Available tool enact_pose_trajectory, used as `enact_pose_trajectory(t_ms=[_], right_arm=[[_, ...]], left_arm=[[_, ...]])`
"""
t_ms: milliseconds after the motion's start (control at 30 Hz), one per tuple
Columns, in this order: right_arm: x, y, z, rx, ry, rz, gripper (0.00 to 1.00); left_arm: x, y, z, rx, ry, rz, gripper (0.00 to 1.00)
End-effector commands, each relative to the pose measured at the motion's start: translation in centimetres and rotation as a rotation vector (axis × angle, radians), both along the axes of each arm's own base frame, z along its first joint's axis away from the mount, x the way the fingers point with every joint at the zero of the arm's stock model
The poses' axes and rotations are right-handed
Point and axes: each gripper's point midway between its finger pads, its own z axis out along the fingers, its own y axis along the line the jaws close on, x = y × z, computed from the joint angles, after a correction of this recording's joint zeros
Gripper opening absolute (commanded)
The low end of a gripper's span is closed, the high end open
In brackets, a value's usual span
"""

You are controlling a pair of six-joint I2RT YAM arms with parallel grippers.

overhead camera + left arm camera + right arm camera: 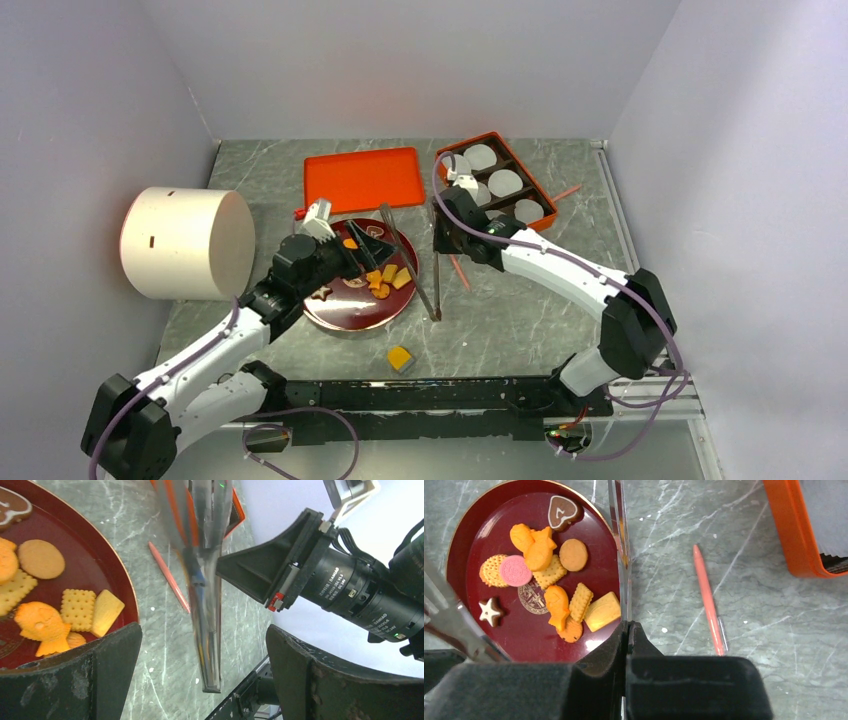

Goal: Pack the cookies

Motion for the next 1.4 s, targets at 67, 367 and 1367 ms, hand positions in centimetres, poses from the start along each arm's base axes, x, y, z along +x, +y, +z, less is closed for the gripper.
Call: enact_pose_trajectory(t_ms=[67,367,1367], right_arm=[[0.9,3.3,3.0,0.085,-0.066,0.055,0.0],[0.2,4.5,3.1,0.095,-0.075,0.084,0.0],[-0.6,5.6,5.3,0.217,-0.154,0.144,0.19]], left_arm=[[0.7,-2.1,1.8,-0.042,-0.064,0.001,0.96],[2.0,-2.3,1.1,-0.051,-0.057,0.075,0.77],[2.6,-1.9,2.7,-0.171,-0.032,0.15,0.16]])
